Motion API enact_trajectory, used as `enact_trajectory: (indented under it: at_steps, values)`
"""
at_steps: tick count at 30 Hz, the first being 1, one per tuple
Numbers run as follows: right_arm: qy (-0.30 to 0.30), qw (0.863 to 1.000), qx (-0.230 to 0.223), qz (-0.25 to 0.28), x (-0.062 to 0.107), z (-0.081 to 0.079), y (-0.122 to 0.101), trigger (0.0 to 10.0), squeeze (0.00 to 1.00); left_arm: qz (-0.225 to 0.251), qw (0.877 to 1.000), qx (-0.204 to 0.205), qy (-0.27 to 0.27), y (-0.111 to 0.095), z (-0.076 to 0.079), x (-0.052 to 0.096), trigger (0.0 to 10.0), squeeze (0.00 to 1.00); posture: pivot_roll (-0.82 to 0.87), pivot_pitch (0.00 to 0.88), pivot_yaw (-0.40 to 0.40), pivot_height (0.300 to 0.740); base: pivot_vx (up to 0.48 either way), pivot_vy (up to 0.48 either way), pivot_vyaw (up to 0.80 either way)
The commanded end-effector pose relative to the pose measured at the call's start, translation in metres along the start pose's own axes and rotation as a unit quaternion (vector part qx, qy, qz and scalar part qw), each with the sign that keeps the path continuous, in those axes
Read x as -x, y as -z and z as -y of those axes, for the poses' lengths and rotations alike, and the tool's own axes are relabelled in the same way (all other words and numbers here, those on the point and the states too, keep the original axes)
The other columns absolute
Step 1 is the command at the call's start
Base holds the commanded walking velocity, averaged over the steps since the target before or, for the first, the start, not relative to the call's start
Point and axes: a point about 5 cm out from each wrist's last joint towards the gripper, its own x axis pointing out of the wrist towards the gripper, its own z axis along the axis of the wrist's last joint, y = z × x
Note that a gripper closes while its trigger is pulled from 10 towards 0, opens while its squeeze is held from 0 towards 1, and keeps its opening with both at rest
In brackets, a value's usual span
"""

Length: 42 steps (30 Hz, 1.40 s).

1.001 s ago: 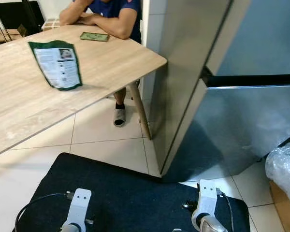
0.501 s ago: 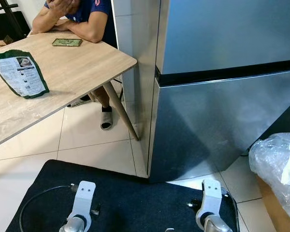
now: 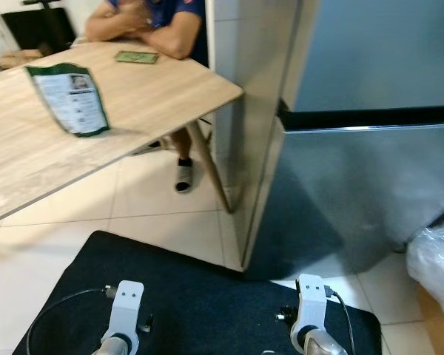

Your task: Restocking fridge

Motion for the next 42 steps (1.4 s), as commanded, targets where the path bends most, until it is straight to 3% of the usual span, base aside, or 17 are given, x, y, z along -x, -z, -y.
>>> enact_trajectory:
  at_steps: [1, 39, 42]
  values:
    - [0.001, 1.0, -0.004, -0.01, 0.0023, -0.0004, 0.0079, 10.0, 0.0, -0.022, 1.0, 0.006, -0.003, 0.0126, -0.0004, 0.0045, 10.0, 0.0, -0.11, 0.143, 0.034, 0.74, 0.0, 0.0, 0.8]
    - [0.008, 1.0, -0.003, -0.013, 0.0032, 0.0025, 0.0092, 10.0, 0.0, -0.04, 0.999, 0.02, -0.005, 0.0153, -0.0051, 0.0039, 10.0, 0.0, -0.12, 0.131, 0.041, 0.74, 0.0, 0.0, 0.8]
    - [0.022, 0.999, -0.018, -0.02, 0.0037, 0.0053, 0.0114, 10.0, 0.0, -0.049, 0.999, 0.02, 0.0, 0.0165, -0.0051, 0.0037, 10.0, 0.0, -0.12, 0.126, 0.041, 0.74, 0.0, 0.0, 0.0]
